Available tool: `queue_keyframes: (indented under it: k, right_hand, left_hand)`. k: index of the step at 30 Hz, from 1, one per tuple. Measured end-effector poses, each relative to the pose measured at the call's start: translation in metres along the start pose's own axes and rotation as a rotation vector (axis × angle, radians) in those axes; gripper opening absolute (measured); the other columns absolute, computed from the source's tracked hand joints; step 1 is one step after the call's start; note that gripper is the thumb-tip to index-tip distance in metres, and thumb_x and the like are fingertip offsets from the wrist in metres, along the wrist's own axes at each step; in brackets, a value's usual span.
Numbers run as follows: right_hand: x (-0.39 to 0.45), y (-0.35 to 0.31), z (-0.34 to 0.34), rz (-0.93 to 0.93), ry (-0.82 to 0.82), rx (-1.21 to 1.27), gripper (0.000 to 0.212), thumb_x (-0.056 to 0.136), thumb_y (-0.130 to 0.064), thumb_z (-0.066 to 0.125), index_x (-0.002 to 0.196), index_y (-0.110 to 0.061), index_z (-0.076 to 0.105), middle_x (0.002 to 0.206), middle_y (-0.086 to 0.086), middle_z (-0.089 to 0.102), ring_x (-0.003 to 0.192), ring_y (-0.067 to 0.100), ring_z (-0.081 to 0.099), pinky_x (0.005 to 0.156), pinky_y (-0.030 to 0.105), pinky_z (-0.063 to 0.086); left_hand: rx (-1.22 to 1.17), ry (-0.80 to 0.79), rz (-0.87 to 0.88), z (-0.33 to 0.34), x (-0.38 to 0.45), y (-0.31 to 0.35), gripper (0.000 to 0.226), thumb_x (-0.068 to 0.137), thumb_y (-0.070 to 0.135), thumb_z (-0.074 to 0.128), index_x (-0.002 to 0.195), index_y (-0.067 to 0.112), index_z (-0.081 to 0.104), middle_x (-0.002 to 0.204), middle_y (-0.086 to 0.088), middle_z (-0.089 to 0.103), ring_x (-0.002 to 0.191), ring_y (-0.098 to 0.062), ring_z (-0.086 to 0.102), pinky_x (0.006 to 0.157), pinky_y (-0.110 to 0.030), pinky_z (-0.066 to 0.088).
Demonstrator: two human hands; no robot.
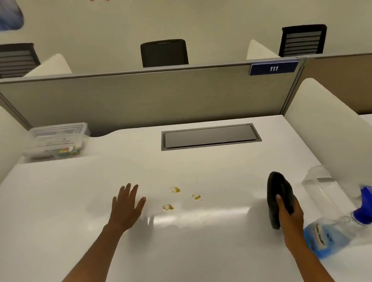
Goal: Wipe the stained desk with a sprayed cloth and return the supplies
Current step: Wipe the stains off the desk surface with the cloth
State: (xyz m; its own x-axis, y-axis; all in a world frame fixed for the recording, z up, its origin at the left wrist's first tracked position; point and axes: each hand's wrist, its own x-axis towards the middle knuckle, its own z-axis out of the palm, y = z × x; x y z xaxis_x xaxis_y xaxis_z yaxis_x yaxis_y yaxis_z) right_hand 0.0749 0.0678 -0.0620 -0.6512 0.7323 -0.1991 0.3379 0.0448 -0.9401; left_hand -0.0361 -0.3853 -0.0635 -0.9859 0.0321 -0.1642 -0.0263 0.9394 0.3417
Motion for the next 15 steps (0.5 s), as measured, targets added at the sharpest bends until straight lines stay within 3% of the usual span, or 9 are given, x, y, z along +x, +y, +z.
queue_keyframes:
  k: [3,7,9,13,15]
  right_hand:
    - [-0.008,0.024,0.014,-0.249,-0.03,-0.494,0.048,0.092,-0.029,0.061,0.136,-0.015,0.047,0.135,0.017,0.053,0.116,0.041,0.054,0.097,0.051,0.046]
    - [-0.028,0.047,0.045,-0.256,-0.042,-0.971,0.064,0.086,-0.02,0.067,0.145,-0.022,0.04,0.152,0.016,0.035,0.128,0.046,0.041,0.101,0.061,0.039]
    - [-0.033,0.049,0.064,-0.249,-0.007,-1.009,0.068,0.085,-0.019,0.068,0.146,-0.028,0.039,0.157,0.012,0.028,0.132,0.048,0.034,0.103,0.063,0.034]
    - [-0.041,0.04,0.113,-0.272,0.017,-0.999,0.067,0.084,-0.018,0.067,0.144,-0.031,0.041,0.158,0.01,0.028,0.132,0.049,0.033,0.102,0.065,0.033]
    - [-0.048,0.031,0.148,-0.295,-0.009,-0.977,0.068,0.084,-0.016,0.067,0.144,-0.032,0.041,0.158,0.009,0.028,0.131,0.049,0.034,0.103,0.064,0.034]
  left_hand:
    - [0.054,-0.028,-0.044,-0.007,-0.002,-0.035,0.064,0.1,0.047,0.035,0.155,0.022,0.016,0.166,-0.006,0.006,0.153,-0.024,0.001,0.122,-0.051,0.011]
    - [0.101,0.009,-0.079,-0.013,-0.007,-0.074,0.073,0.094,0.061,0.019,0.155,0.02,0.013,0.166,-0.008,0.005,0.153,-0.026,0.003,0.122,-0.055,0.01]
    - [0.107,0.035,-0.093,-0.015,-0.009,-0.093,0.088,0.081,0.065,0.001,0.155,0.019,0.014,0.165,-0.01,0.006,0.153,-0.027,0.005,0.12,-0.054,0.008]
    - [0.12,0.041,-0.157,-0.01,-0.011,-0.137,0.064,0.1,0.05,0.028,0.155,0.018,0.017,0.166,-0.01,0.007,0.153,-0.027,0.006,0.12,-0.059,0.01]
    - [0.111,0.039,-0.171,-0.008,-0.014,-0.158,0.064,0.099,0.05,0.025,0.154,0.018,0.019,0.165,-0.01,0.008,0.153,-0.027,0.008,0.119,-0.059,0.011]
